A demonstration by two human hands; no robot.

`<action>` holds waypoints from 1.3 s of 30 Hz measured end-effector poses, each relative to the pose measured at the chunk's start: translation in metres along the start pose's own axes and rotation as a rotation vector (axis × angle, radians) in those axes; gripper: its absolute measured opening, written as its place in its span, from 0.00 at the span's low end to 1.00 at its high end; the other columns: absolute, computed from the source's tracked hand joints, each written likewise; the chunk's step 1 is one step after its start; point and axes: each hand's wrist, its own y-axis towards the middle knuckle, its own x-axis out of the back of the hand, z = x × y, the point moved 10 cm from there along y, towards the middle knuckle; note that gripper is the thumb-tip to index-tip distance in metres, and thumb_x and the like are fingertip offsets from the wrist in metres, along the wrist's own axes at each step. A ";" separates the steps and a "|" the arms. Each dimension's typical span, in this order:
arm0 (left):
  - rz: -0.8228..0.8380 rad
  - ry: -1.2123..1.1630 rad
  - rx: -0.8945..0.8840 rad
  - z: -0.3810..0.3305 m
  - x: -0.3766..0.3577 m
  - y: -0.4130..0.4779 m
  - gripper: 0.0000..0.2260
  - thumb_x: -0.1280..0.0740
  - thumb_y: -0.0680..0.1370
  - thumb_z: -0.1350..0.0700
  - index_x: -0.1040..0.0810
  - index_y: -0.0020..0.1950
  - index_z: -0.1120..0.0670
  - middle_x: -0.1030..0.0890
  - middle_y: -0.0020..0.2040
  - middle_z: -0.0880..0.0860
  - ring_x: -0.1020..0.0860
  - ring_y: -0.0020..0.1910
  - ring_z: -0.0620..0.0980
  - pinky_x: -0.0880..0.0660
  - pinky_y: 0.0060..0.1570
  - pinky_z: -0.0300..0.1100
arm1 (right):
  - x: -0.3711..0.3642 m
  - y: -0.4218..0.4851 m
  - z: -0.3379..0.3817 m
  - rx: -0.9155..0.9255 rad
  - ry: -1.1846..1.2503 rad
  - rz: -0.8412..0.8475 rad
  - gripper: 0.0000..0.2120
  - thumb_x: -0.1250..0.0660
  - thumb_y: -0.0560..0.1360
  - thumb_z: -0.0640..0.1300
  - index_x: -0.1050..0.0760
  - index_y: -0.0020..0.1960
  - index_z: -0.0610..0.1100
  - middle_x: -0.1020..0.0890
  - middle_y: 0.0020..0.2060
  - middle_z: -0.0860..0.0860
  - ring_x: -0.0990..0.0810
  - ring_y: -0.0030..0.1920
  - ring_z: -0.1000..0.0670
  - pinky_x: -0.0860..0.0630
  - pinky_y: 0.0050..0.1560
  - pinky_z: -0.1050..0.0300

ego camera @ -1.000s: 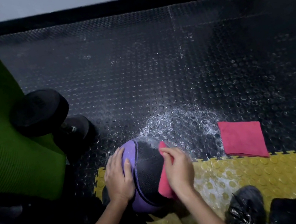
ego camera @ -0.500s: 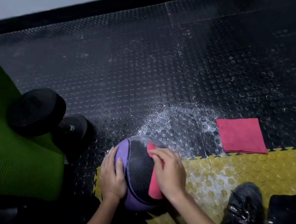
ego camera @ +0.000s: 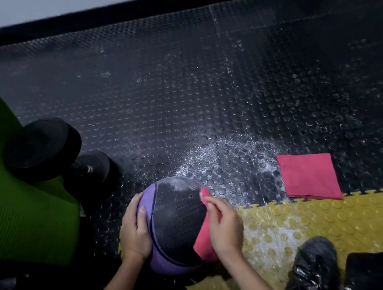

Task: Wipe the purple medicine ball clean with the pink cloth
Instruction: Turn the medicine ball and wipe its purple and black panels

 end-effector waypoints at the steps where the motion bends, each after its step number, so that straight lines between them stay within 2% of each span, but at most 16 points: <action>1: -0.004 -0.007 0.007 0.001 0.002 0.000 0.25 0.46 0.74 0.50 0.27 0.67 0.59 0.26 0.66 0.56 0.30 0.65 0.51 0.38 0.66 0.42 | 0.001 0.004 -0.020 -0.118 0.033 0.007 0.11 0.37 0.76 0.38 0.21 0.46 0.53 0.19 0.46 0.58 0.23 0.45 0.55 0.26 0.49 0.59; 3: -0.001 0.005 0.004 0.002 0.003 -0.001 0.25 0.46 0.74 0.50 0.27 0.67 0.59 0.26 0.67 0.56 0.30 0.64 0.50 0.38 0.66 0.42 | 0.002 0.004 -0.059 -0.353 0.050 0.043 0.09 0.38 0.77 0.39 0.22 0.46 0.51 0.18 0.48 0.52 0.22 0.47 0.50 0.28 0.47 0.60; 5: 0.007 0.037 -0.023 -0.002 0.001 -0.004 0.27 0.46 0.74 0.45 0.28 0.67 0.58 0.26 0.67 0.56 0.30 0.64 0.47 0.38 0.65 0.41 | 0.004 0.004 -0.065 -0.400 -0.020 0.056 0.09 0.38 0.77 0.40 0.21 0.48 0.49 0.18 0.50 0.50 0.21 0.50 0.47 0.30 0.47 0.60; 8: 0.013 0.085 -0.063 -0.005 0.000 -0.006 0.33 0.50 0.71 0.40 0.28 0.68 0.58 0.27 0.67 0.55 0.30 0.64 0.49 0.37 0.66 0.44 | 0.000 0.008 -0.019 -0.177 -0.118 0.063 0.09 0.37 0.76 0.41 0.20 0.50 0.51 0.19 0.50 0.55 0.24 0.47 0.53 0.32 0.45 0.62; 11: 0.016 0.139 -0.091 -0.007 -0.002 -0.009 0.33 0.50 0.72 0.40 0.29 0.68 0.58 0.27 0.67 0.56 0.30 0.66 0.54 0.36 0.67 0.49 | -0.011 0.012 0.017 0.062 -0.203 0.146 0.09 0.37 0.76 0.43 0.20 0.50 0.53 0.21 0.47 0.61 0.26 0.46 0.55 0.34 0.40 0.66; 13: 0.019 0.177 -0.116 -0.012 -0.004 -0.011 0.31 0.49 0.73 0.40 0.29 0.68 0.58 0.27 0.67 0.56 0.30 0.66 0.55 0.36 0.68 0.51 | -0.007 0.025 -0.001 -0.052 -0.189 0.165 0.09 0.39 0.76 0.44 0.22 0.47 0.55 0.20 0.46 0.59 0.24 0.45 0.53 0.33 0.37 0.64; 15: 0.027 0.212 -0.174 -0.022 -0.011 -0.015 0.29 0.48 0.74 0.42 0.28 0.68 0.59 0.26 0.67 0.56 0.29 0.66 0.56 0.35 0.68 0.53 | 0.003 0.035 -0.027 -0.223 -0.139 0.171 0.10 0.39 0.76 0.42 0.23 0.44 0.55 0.18 0.48 0.53 0.21 0.48 0.48 0.31 0.41 0.60; 17: 0.048 0.261 -0.218 -0.028 -0.019 -0.020 0.28 0.48 0.75 0.43 0.28 0.68 0.58 0.27 0.67 0.56 0.30 0.67 0.57 0.36 0.68 0.56 | 0.011 0.039 -0.031 -0.269 -0.185 0.169 0.09 0.38 0.76 0.42 0.22 0.43 0.55 0.18 0.49 0.51 0.21 0.49 0.46 0.29 0.43 0.58; 23: 0.085 0.297 -0.258 -0.028 -0.024 -0.020 0.27 0.47 0.76 0.44 0.28 0.68 0.59 0.27 0.68 0.56 0.30 0.68 0.57 0.38 0.68 0.51 | -0.022 0.003 0.064 0.279 -0.417 0.264 0.10 0.40 0.77 0.47 0.22 0.53 0.56 0.22 0.54 0.63 0.29 0.49 0.54 0.35 0.43 0.64; 25: 0.073 0.281 -0.250 -0.028 -0.021 -0.018 0.27 0.47 0.76 0.44 0.28 0.67 0.59 0.27 0.67 0.56 0.30 0.67 0.57 0.40 0.69 0.49 | -0.015 0.016 0.043 0.159 -0.408 0.233 0.09 0.40 0.77 0.48 0.22 0.51 0.57 0.22 0.53 0.61 0.27 0.50 0.53 0.34 0.41 0.63; 28: 0.081 0.298 -0.244 -0.028 -0.022 -0.019 0.27 0.48 0.76 0.43 0.28 0.68 0.56 0.28 0.69 0.54 0.31 0.69 0.55 0.39 0.70 0.52 | 0.007 0.038 -0.023 -0.229 -0.255 0.209 0.07 0.39 0.77 0.47 0.22 0.45 0.56 0.18 0.50 0.52 0.22 0.45 0.48 0.29 0.40 0.59; 30: 0.090 0.317 -0.250 -0.029 -0.025 -0.020 0.28 0.49 0.75 0.42 0.29 0.69 0.55 0.29 0.70 0.52 0.33 0.70 0.54 0.39 0.71 0.54 | 0.015 0.036 -0.033 -0.296 -0.269 0.195 0.08 0.38 0.76 0.46 0.22 0.46 0.55 0.18 0.50 0.50 0.21 0.47 0.45 0.28 0.42 0.58; 33: 0.093 0.332 -0.245 -0.028 -0.026 -0.019 0.28 0.49 0.75 0.42 0.29 0.69 0.55 0.29 0.69 0.53 0.33 0.70 0.54 0.40 0.71 0.52 | 0.006 0.025 0.013 -0.049 -0.384 0.154 0.09 0.38 0.76 0.46 0.21 0.51 0.55 0.19 0.51 0.55 0.23 0.49 0.49 0.34 0.40 0.62; 36: 0.092 0.320 -0.256 -0.026 -0.024 -0.018 0.27 0.48 0.76 0.43 0.28 0.68 0.57 0.28 0.69 0.55 0.31 0.69 0.55 0.39 0.70 0.51 | -0.018 0.002 0.058 0.274 -0.361 0.210 0.08 0.37 0.76 0.46 0.21 0.50 0.55 0.20 0.51 0.60 0.25 0.49 0.52 0.31 0.46 0.60; 37: 0.091 0.311 -0.250 -0.025 -0.023 -0.017 0.27 0.48 0.76 0.43 0.28 0.68 0.57 0.28 0.69 0.55 0.31 0.69 0.56 0.39 0.70 0.52 | -0.017 0.003 0.058 0.288 -0.358 0.199 0.08 0.38 0.76 0.46 0.21 0.50 0.55 0.20 0.50 0.60 0.25 0.49 0.52 0.31 0.45 0.60; 39: 0.090 0.312 -0.240 -0.027 -0.023 -0.017 0.28 0.49 0.75 0.42 0.28 0.68 0.57 0.28 0.69 0.54 0.32 0.69 0.55 0.39 0.70 0.53 | -0.004 0.018 0.030 0.126 -0.310 0.146 0.08 0.38 0.76 0.45 0.21 0.48 0.55 0.19 0.49 0.57 0.24 0.47 0.50 0.31 0.40 0.59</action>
